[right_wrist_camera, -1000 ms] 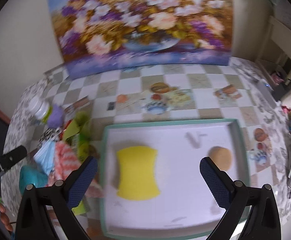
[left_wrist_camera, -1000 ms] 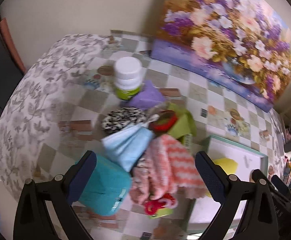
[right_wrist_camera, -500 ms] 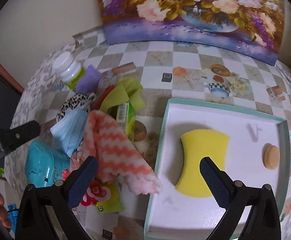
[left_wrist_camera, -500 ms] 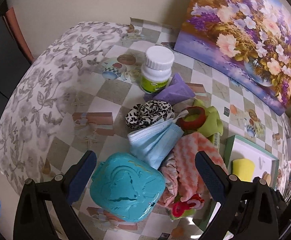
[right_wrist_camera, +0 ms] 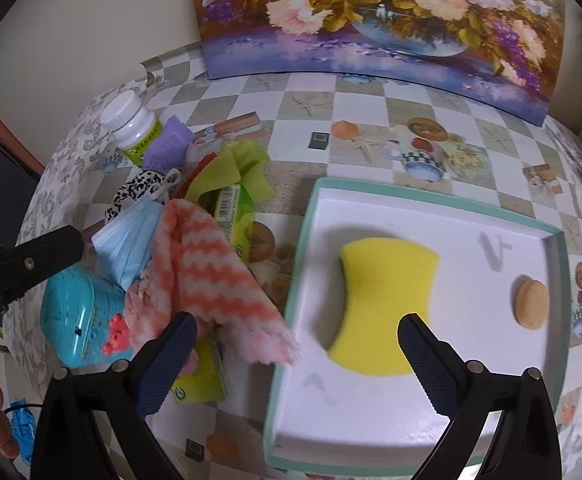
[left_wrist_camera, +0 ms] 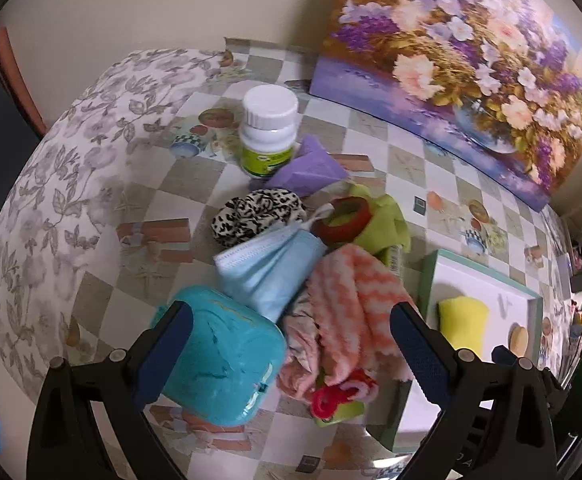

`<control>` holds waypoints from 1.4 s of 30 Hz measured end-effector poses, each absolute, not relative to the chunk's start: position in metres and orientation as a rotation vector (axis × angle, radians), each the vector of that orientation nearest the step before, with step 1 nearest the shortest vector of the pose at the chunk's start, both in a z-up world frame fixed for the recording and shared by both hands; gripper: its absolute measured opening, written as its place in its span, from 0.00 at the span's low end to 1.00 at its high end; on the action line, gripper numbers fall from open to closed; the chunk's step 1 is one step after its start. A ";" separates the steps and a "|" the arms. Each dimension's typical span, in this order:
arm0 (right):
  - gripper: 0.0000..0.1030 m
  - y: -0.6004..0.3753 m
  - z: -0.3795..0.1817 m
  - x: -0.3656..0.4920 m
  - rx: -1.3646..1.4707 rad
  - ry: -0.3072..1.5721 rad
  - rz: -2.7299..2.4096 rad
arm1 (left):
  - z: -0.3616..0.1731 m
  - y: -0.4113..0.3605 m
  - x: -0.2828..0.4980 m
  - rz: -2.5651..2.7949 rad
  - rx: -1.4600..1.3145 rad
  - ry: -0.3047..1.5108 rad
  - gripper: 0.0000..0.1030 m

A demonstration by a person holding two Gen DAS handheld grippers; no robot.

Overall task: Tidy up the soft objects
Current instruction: 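Grasp the red toy with the left gripper while the right grasps the striped towel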

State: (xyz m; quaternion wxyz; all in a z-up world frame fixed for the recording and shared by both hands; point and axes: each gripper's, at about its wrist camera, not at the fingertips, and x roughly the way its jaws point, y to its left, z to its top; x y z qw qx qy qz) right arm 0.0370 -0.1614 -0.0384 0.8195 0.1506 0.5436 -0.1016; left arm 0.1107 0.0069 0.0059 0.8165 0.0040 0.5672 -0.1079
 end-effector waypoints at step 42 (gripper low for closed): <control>0.70 -0.190 -0.043 0.044 0.491 1.085 -0.026 | -0.067 -0.051 0.058 -0.267 0.232 1.367 0.35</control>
